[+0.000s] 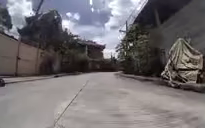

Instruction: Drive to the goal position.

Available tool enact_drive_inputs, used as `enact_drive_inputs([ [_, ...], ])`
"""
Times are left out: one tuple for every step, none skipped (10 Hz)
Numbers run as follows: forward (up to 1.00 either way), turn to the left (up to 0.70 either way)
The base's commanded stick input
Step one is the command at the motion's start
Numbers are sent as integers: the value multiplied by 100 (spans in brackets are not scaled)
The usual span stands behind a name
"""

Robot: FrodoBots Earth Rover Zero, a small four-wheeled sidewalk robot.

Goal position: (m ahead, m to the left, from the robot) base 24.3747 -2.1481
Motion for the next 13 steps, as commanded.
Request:
enact_drive_inputs([
  [70,0],
  [70,0],
  [70,0],
  [70,0],
  [70,0],
  [70,0],
  [70,0],
  [70,0],
  [70,0],
  [70,0],
  [70,0],
  [70,0],
  [70,0],
])
